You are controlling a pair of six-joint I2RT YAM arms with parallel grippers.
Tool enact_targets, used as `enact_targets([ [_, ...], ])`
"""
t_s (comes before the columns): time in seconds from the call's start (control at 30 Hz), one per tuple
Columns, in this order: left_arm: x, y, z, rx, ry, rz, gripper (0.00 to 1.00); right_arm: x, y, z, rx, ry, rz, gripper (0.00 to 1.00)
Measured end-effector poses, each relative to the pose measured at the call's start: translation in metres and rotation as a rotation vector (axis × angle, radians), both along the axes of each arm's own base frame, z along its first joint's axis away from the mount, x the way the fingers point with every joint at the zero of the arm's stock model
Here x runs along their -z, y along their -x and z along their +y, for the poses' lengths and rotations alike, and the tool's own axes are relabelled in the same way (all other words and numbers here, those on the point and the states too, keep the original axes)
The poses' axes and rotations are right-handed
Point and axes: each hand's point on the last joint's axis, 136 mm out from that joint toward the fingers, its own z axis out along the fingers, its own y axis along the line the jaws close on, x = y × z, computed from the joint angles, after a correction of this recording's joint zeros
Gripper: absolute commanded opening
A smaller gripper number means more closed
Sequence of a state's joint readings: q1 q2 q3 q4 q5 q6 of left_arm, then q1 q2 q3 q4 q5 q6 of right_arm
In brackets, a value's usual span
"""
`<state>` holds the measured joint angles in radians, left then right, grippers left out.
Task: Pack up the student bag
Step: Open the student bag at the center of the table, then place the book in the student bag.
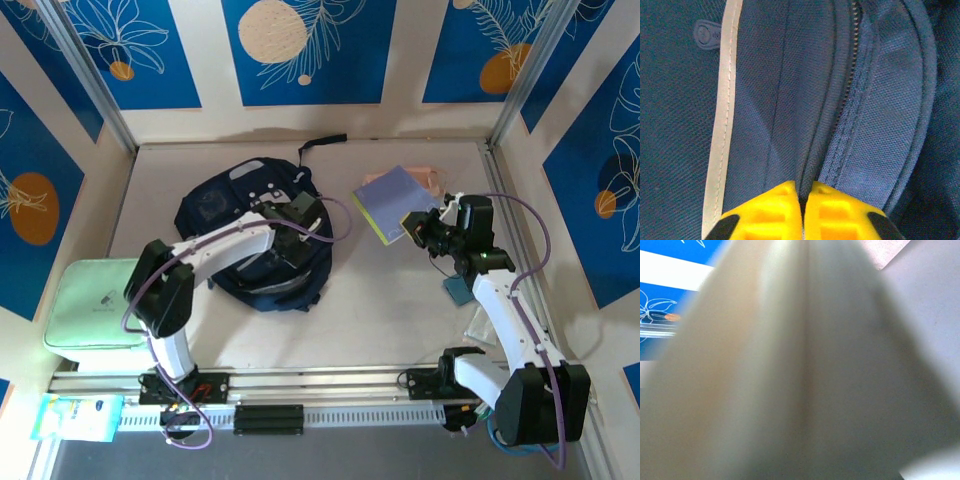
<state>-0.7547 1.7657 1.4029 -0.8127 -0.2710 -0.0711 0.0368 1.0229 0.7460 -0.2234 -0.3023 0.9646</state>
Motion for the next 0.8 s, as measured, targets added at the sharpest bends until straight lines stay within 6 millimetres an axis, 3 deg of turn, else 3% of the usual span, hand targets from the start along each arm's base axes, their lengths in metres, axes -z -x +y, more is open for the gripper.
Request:
enact_targets([
  [0.2,-0.072,-0.011,0.004,-0.034,0.149,-0.205,0.00,0.006,0.011,0.007,-0.044,0.013,-0.008,0.00],
  [0.37,-0.119,-0.018,0.005,-0.065,0.275,-0.363,0.00,0.027,0.036,0.039,-0.161,0.003,0.039,0.00],
  [0.57,-0.133,-0.028,-0.005,-0.075,0.345,-0.417,0.00,0.034,0.057,0.083,-0.300,-0.017,0.060,0.00],
  [0.8,-0.132,-0.028,-0.014,-0.074,0.390,-0.393,0.00,0.053,0.053,0.128,-0.387,-0.015,0.120,0.00],
])
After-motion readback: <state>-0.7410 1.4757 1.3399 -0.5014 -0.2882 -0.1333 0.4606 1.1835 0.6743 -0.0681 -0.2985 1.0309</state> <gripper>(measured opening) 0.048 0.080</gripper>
